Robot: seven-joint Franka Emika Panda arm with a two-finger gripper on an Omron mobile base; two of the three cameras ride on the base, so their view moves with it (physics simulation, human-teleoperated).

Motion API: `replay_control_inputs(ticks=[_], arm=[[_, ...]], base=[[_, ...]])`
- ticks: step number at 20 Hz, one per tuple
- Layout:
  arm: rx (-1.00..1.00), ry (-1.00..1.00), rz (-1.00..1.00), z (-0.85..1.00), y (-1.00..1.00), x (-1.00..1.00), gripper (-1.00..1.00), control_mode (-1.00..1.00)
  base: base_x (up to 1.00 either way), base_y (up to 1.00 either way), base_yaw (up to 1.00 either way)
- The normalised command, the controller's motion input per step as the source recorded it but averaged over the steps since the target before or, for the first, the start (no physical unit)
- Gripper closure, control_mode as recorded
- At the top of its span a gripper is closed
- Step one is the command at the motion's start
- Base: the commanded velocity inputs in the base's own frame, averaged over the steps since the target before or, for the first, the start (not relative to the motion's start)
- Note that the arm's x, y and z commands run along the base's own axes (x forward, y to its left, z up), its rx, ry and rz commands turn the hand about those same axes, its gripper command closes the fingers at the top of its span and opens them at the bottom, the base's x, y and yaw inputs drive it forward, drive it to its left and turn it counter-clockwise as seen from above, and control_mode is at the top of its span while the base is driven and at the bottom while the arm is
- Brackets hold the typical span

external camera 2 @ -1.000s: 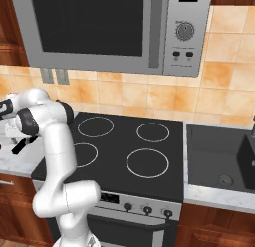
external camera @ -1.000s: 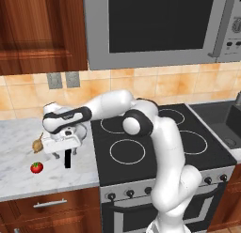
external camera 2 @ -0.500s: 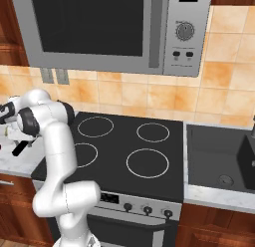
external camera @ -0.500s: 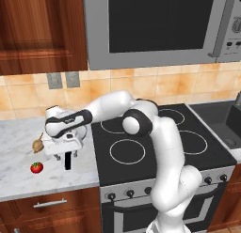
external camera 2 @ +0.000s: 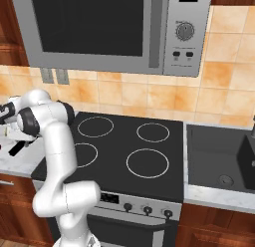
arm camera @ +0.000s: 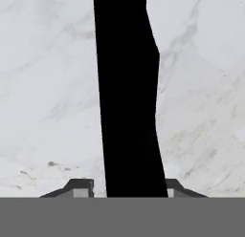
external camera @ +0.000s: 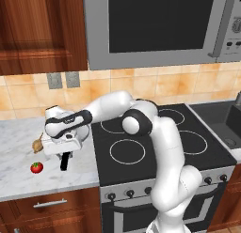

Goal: Place the pan on the rear left burner on the stove. Then place the tomato and the onion in the pan and turn on the rear left burner.

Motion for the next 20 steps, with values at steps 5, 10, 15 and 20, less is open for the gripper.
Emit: replay_control_inputs(ticks=[5,10,15,20], arm=[[0.0,-0.02,0.0,0.05,-0.04,-0.02,1.0,-1.0],[0.0,-0.1,0.0,0.23,-0.23,-0.03,1.0,-1.0],[0.13,-0.03,0.0,0.21,-0.4,0.0,1.0,-1.0],[0.25,0.0,0.0,0.08,-0.48,0.0,1.0,-1.0]], base=[[0.0,0.0,0.0],[0.0,0.0,0.0],[0.0,0.0,0.0],[0.0,0.0,0.0]])
